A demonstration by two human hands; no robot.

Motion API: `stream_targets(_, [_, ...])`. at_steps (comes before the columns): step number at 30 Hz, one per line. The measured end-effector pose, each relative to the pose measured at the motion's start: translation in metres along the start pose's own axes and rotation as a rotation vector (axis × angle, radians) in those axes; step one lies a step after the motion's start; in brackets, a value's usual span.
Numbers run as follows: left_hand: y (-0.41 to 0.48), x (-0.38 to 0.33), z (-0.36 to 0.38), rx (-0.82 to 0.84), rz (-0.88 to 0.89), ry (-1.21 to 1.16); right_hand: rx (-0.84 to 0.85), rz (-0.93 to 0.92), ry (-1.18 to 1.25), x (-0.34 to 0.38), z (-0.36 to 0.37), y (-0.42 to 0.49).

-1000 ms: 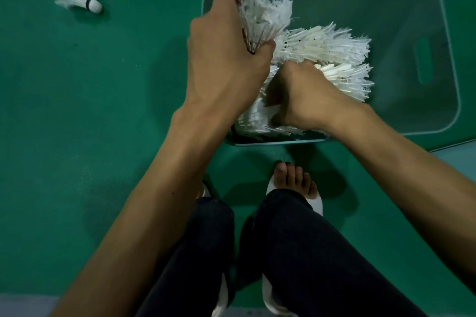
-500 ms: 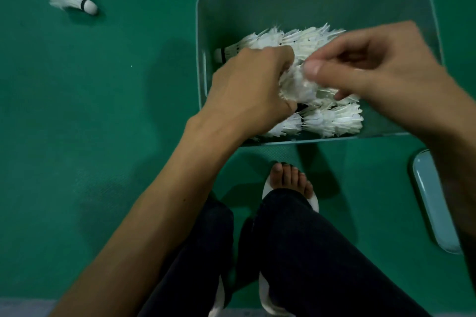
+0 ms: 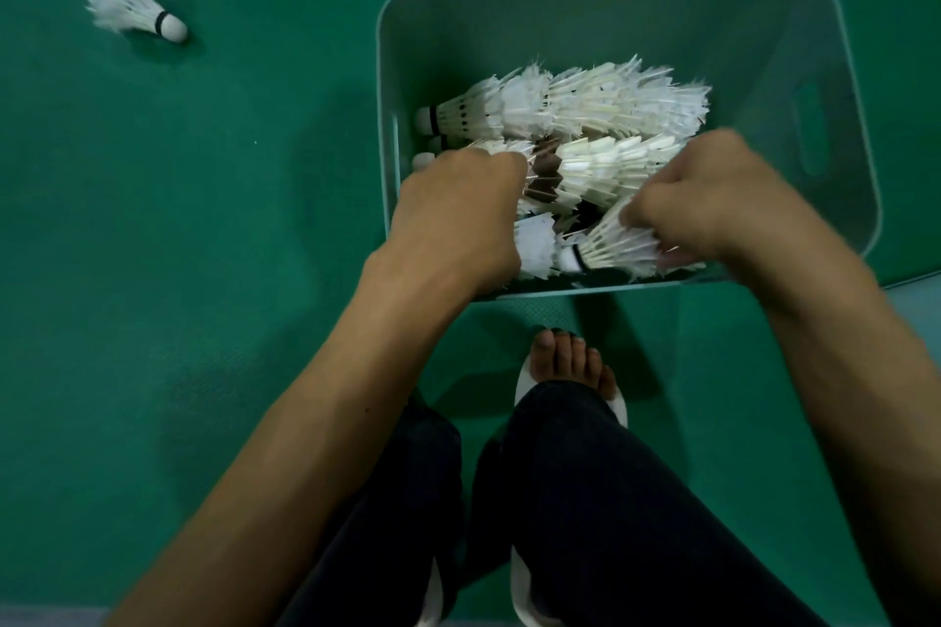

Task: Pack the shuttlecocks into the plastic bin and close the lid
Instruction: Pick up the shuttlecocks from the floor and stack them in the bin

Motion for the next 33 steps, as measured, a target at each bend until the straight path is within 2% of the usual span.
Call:
stream_targets(3, [0.000,0.003,0.004,0.006,-0.038,0.102,0.087,0.039,0.115,0.003,0.029,0.008])
stream_targets(8, [0.003,-0.001,0.000,-0.044,-0.082,0.129,0.235,0.086,0.337,0.017,0.056,0.003])
stream_targets(11, [0.004,-0.001,0.000,-0.053,-0.079,0.146,0.244,0.062,0.257,0.021,0.056,0.004])
stream_targets(14, [0.002,-0.001,-0.001,-0.031,-0.066,0.120,0.249,0.017,0.051,0.022,0.050,0.006])
stream_targets(16, [-0.002,-0.001,-0.010,-0.055,-0.042,0.070,0.183,-0.040,-0.052,0.025,0.038,0.008])
stream_targets(18, [-0.008,0.002,-0.029,-0.149,-0.004,-0.037,0.073,-0.114,-0.149,0.034,0.020,0.008])
stream_targets(21, [-0.027,0.022,-0.067,-0.421,-0.029,-0.270,0.003,-0.184,-0.160,0.056,-0.003,0.000])
stream_targets(24, [-0.035,0.077,-0.076,-0.673,-0.208,-0.546,0.014,-0.270,-0.113,0.087,-0.010,-0.014])
stream_targets(26, [-0.028,0.127,-0.058,-0.720,-0.397,-0.608,0.047,-0.368,-0.080,0.117,-0.005,-0.023])
stream_targets(30, [-0.013,0.222,-0.011,-0.647,-0.712,-0.644,0.174,-0.547,-0.066,0.177,0.015,-0.039])
stream_targets(33, [0.010,0.277,0.016,-0.467,-0.805,-0.587,0.243,-0.625,-0.046,0.206,0.031,-0.040])
Point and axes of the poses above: each hand's wrist, its own y-axis towards the middle knuckle, its own z-axis out of the palm, x = y × z, the point moved 7 cm from there along y, towards the middle knuckle, and after that the axes turned 8 degrees about y, right-handed, at the moved point
